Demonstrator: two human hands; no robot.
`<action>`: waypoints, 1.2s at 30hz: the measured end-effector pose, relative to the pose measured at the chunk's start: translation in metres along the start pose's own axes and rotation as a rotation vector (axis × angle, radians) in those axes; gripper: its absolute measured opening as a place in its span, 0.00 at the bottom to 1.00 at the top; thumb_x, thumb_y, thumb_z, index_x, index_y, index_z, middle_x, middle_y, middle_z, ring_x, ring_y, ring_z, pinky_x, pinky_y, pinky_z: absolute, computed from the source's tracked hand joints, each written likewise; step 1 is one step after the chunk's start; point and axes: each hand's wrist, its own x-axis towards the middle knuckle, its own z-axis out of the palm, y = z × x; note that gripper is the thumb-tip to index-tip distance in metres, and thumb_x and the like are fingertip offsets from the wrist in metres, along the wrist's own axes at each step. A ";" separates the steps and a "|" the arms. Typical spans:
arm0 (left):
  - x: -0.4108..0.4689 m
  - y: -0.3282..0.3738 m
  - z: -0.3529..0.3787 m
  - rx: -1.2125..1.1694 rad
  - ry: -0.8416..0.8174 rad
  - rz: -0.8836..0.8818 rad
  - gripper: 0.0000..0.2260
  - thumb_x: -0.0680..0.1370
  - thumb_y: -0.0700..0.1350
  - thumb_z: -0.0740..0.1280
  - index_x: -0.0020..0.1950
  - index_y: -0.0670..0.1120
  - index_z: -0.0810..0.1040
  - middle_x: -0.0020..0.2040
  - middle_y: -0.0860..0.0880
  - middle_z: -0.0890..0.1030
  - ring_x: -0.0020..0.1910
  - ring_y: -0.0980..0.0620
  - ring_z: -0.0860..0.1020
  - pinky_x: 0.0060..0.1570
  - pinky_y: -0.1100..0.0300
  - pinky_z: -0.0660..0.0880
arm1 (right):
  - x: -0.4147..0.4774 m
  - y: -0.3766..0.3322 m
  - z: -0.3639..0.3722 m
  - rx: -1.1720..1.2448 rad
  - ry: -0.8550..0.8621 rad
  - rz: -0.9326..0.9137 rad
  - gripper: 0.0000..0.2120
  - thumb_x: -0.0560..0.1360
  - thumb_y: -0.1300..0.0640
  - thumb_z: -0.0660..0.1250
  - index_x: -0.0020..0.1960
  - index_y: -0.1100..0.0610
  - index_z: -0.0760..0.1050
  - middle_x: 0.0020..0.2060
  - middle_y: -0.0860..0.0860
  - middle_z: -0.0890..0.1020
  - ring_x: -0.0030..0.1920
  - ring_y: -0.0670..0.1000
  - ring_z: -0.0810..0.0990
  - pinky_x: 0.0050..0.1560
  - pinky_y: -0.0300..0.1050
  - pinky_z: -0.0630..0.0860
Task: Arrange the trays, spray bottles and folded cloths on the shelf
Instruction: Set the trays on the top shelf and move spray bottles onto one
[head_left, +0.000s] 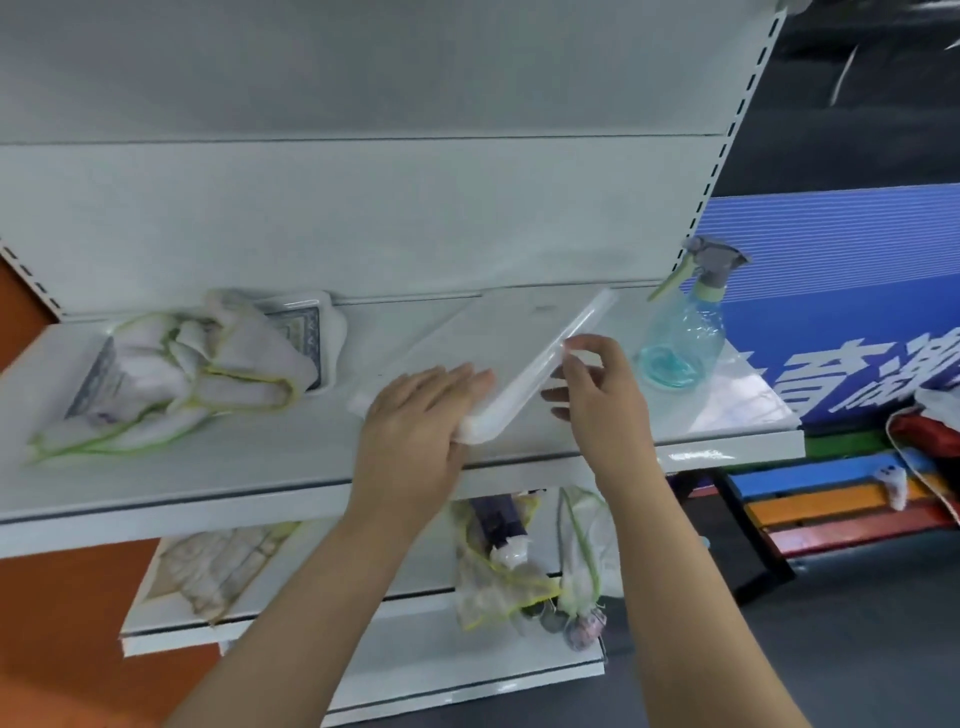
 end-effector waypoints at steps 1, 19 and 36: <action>0.003 -0.001 -0.006 -0.040 0.052 -0.041 0.22 0.73 0.39 0.63 0.66 0.50 0.79 0.62 0.51 0.82 0.59 0.48 0.80 0.60 0.53 0.75 | 0.000 -0.001 0.004 0.027 -0.017 -0.050 0.12 0.79 0.57 0.58 0.58 0.43 0.71 0.46 0.47 0.83 0.44 0.46 0.84 0.53 0.53 0.80; 0.014 -0.022 -0.015 -1.051 0.474 -1.257 0.14 0.80 0.46 0.60 0.64 0.52 0.76 0.52 0.47 0.84 0.49 0.45 0.83 0.45 0.48 0.82 | -0.009 -0.001 0.027 -0.272 -0.220 -0.182 0.10 0.79 0.57 0.62 0.55 0.50 0.80 0.51 0.44 0.81 0.48 0.45 0.77 0.47 0.34 0.69; 0.034 -0.028 0.004 -0.696 0.061 -1.149 0.45 0.70 0.42 0.70 0.80 0.56 0.48 0.72 0.50 0.70 0.66 0.47 0.73 0.67 0.46 0.70 | 0.100 0.016 -0.094 -0.382 0.316 -0.025 0.52 0.68 0.41 0.74 0.79 0.55 0.46 0.75 0.59 0.59 0.75 0.58 0.58 0.72 0.56 0.59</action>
